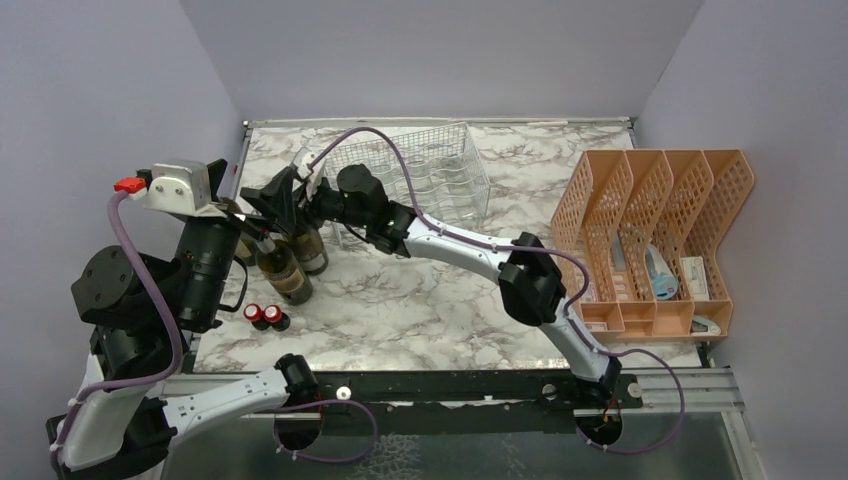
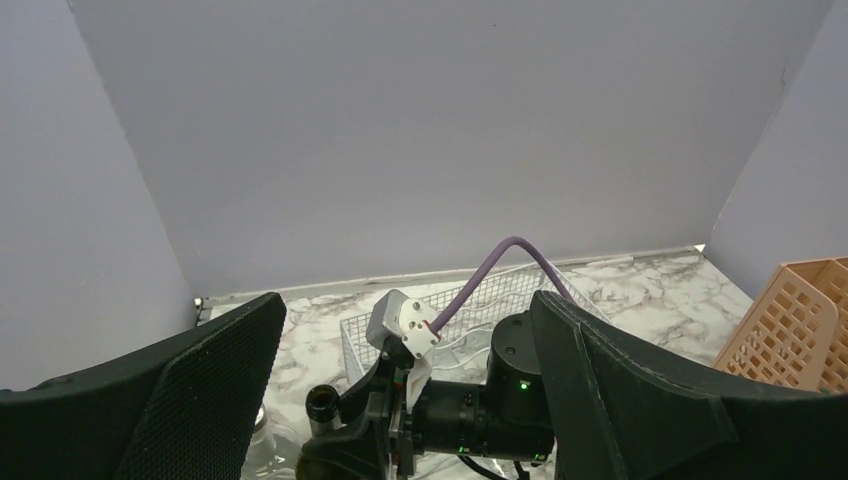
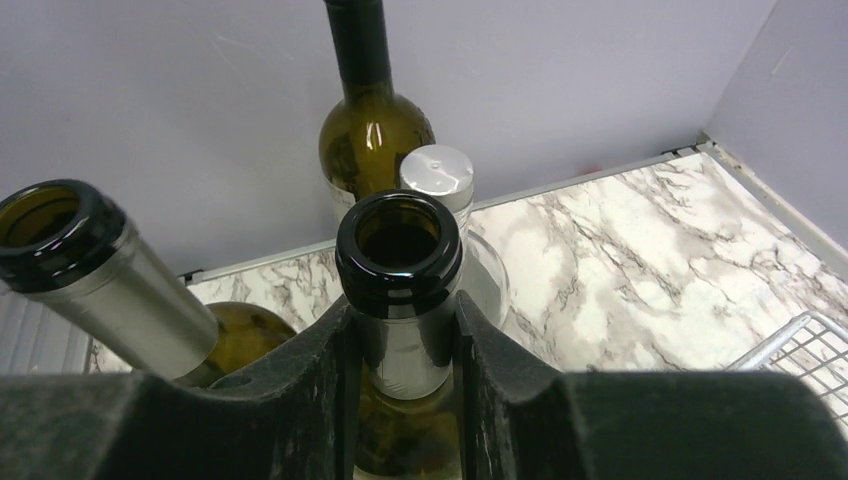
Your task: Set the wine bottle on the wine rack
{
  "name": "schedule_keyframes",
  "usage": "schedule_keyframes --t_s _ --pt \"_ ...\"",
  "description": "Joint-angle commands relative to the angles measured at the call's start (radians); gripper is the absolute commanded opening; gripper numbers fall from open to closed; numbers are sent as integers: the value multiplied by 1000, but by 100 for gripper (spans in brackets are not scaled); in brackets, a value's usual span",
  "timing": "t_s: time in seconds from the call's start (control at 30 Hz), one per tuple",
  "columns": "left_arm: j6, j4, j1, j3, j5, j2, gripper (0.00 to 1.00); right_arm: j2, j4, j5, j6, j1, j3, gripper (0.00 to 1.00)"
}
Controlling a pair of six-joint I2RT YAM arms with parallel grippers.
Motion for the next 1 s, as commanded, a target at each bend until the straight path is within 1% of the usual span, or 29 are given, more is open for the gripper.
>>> schedule_keyframes --t_s 0.0,0.27,0.6,0.73,0.83,0.97 --pt "-11 -9 -3 -5 -26 1 99 -87 29 50 -44 38 -67 24" --pt "-23 -18 -3 -8 -17 -3 99 -206 27 158 -33 52 -189 13" --pt "-49 -20 -3 -48 27 -11 99 -421 101 171 7 51 -464 7" --pt "-67 -18 -3 -75 80 -15 99 -529 130 194 34 50 -607 6" --pt "-94 -13 -3 -111 147 -18 99 -621 158 220 59 51 -720 5" --pt "-160 5 -3 -196 250 -13 99 -761 157 259 93 51 -864 4"
